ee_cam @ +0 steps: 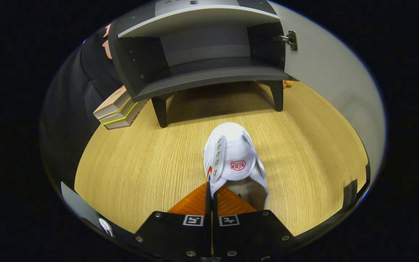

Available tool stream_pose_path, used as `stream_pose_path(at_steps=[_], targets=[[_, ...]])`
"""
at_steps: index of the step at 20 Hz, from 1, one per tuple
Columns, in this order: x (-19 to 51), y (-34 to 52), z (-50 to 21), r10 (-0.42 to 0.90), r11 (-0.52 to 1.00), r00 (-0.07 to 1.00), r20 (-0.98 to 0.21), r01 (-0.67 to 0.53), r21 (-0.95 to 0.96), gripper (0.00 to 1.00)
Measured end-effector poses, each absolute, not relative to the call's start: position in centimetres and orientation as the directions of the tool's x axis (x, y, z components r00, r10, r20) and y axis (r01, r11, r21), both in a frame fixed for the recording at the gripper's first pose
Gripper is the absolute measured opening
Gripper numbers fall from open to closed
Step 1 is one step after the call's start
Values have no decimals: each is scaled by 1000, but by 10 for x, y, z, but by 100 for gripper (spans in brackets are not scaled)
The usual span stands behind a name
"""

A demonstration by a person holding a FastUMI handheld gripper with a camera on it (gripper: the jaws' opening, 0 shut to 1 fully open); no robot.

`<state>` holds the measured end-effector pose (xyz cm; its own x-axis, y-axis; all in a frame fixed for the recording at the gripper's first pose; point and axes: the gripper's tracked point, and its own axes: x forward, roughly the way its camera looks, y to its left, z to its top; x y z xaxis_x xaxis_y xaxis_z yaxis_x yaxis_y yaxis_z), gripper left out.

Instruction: Open the shoe cabinet door, grab the shoes and put them into the shoe cabinet, then close the shoe cabinet door.

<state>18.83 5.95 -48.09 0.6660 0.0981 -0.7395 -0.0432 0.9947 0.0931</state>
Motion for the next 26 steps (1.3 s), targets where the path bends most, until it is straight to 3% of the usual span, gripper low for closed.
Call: stream_pose_path(at_steps=[12, 26], targets=[[186, 69, -373, 130, 991, 770, -625, -105, 77, 0], [231, 85, -150, 173, 983, 935, -310, -185, -9, 0]])
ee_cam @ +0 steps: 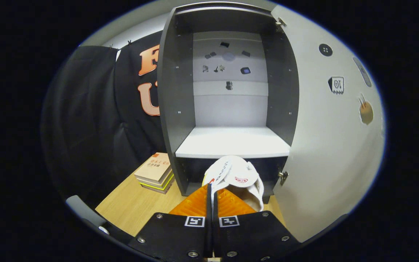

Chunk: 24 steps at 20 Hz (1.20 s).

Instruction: Open the shoe cabinet door, grab the shoes and put them into the shoe cabinet, then close the shoe cabinet door.

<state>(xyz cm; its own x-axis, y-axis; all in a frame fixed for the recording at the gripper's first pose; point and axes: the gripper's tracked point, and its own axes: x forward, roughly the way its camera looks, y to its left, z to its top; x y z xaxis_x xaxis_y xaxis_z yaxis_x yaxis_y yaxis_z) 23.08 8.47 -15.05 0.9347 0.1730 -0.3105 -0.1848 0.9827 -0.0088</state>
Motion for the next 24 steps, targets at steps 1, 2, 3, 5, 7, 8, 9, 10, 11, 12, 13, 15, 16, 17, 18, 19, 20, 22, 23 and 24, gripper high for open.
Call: stream_pose_path(at_steps=[1, 2, 3, 5, 7, 8, 9, 10, 11, 12, 13, 15, 16, 17, 18, 19, 20, 22, 23, 24], targets=[[240, 85, -138, 173, 983, 940, -293, -185, -14, 0], [250, 86, -129, 172, 983, 944, -282, -185, -20, 0], [260, 87, -120, 174, 982, 947, -271, -186, -22, 0], [283, 86, -109, 174, 982, 952, -253, -186, -24, 0], [310, 85, -104, 173, 981, 952, -254, -189, -40, 0], [327, 86, -102, 170, 981, 953, -252, -188, -47, 0], [342, 86, -103, 170, 981, 951, -258, -189, -50, 0], [357, 87, -101, 168, 980, 953, -252, -188, -58, 0], [371, 88, -101, 168, 980, 952, -255, -188, -59, 0], [387, 90, -104, 168, 980, 950, -264, -190, -59, 0], [401, 90, -107, 168, 979, 947, -275, -192, -64, 0], [425, 91, -110, 170, 979, 943, -286, -195, -60, 0], [435, 93, -112, 172, 979, 942, -289, -195, -52, 0], [444, 92, -114, 171, 980, 941, -292, -193, -50, 0], [453, 90, -118, 168, 980, 939, -300, -192, -52, 0], [462, 90, -122, 166, 980, 936, -311, -191, -54, 0], [470, 92, -126, 165, 980, 934, -317, -192, -55, 0], [482, 93, -131, 168, 979, 930, -327, -195, -53, 0], [486, 93, -133, 168, 980, 929, -329, -195, -50, 0], [490, 94, -136, 169, 980, 927, -336, -196, -47, 0]])
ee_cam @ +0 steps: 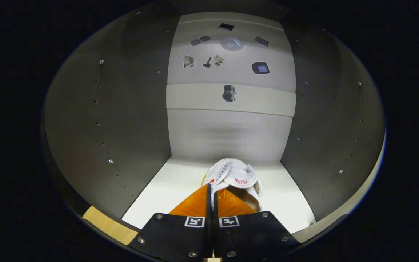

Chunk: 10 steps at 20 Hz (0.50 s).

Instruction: Open the shoe cabinet door, grab the shoes and put them into the shoe cabinet, then close the shoe cabinet door.

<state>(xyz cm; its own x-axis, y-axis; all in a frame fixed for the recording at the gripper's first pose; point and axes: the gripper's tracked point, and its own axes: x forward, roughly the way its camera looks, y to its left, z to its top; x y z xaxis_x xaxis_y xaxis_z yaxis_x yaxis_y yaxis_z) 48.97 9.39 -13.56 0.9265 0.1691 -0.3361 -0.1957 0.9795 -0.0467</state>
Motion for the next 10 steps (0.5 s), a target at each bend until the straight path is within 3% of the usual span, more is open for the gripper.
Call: stream_pose_path(at_steps=[4, 10], targets=[[496, 99, -141, 173, 980, 925, -337, -195, -32, 1], [488, 101, -142, 164, 982, 926, -340, -184, -28, 17]])
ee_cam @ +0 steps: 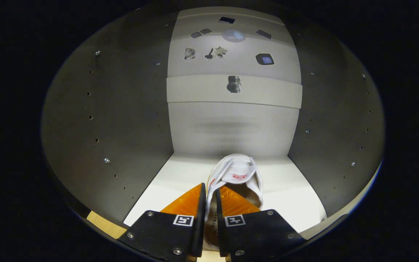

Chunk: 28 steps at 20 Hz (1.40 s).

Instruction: Open the shoe cabinet door, grab the shoes and put them into the shoe cabinet, then close the shoe cabinet door.

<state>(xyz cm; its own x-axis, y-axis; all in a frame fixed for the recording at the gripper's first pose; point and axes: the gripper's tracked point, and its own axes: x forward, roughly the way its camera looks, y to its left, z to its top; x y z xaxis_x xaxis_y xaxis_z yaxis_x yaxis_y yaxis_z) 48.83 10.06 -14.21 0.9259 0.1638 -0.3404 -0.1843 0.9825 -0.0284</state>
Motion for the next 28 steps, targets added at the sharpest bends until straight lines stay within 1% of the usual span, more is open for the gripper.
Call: stream_pose_path(at_steps=[3, 7, 11, 18, 19, 22, 28], targets=[[481, 98, -139, 158, 984, 927, -339, -175, -20, 18], [461, 90, -113, 145, 987, 953, -266, -157, -24, 20], [431, 86, -95, 137, 988, 962, -237, -150, -39, 20], [362, 84, -53, 136, 989, 978, -155, -144, -41, 20], [350, 81, -47, 133, 989, 980, -145, -141, -49, 22], [318, 80, -34, 129, 989, 985, -115, -136, -55, 22], [253, 68, -1, 100, 993, 993, -56, -103, -54, 26]])
